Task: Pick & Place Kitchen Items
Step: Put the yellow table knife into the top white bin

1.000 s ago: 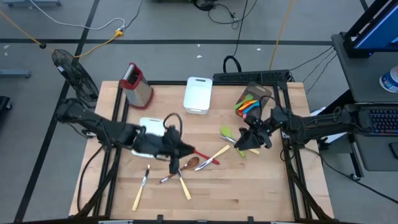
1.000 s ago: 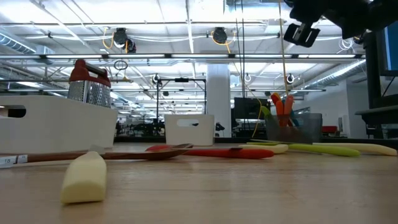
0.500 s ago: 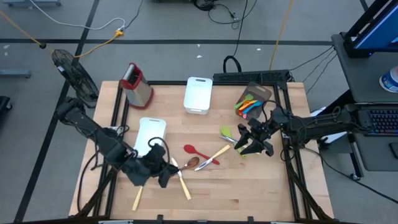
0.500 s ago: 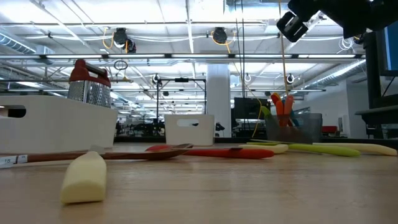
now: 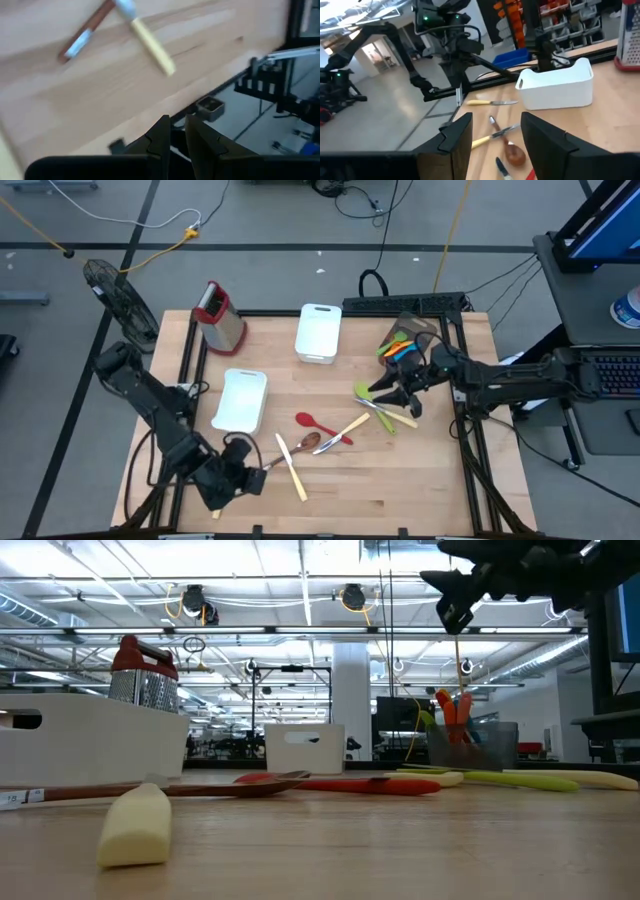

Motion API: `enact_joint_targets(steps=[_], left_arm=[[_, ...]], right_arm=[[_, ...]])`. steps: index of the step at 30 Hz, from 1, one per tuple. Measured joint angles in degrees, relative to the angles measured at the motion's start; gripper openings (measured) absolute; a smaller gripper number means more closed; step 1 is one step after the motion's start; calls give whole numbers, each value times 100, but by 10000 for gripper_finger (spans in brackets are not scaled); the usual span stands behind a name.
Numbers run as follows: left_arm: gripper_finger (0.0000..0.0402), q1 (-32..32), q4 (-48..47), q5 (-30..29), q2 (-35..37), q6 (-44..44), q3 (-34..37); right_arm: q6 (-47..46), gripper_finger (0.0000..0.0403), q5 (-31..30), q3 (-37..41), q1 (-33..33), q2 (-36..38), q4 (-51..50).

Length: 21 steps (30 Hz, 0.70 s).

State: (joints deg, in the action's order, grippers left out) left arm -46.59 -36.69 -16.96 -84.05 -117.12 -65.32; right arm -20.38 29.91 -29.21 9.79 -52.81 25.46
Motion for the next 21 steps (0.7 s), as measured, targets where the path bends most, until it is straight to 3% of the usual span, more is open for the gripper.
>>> enact_joint_targets(steps=[9, 21], left_arm=[[62, -273, -742, 1247, -222, -1535, -2], [63, -461, -847, 1552, -565, -1694, -2]], right_arm=[[181, 160, 14, 0, -1, 310, -17], [181, 160, 16, 0, -1, 418, -55]])
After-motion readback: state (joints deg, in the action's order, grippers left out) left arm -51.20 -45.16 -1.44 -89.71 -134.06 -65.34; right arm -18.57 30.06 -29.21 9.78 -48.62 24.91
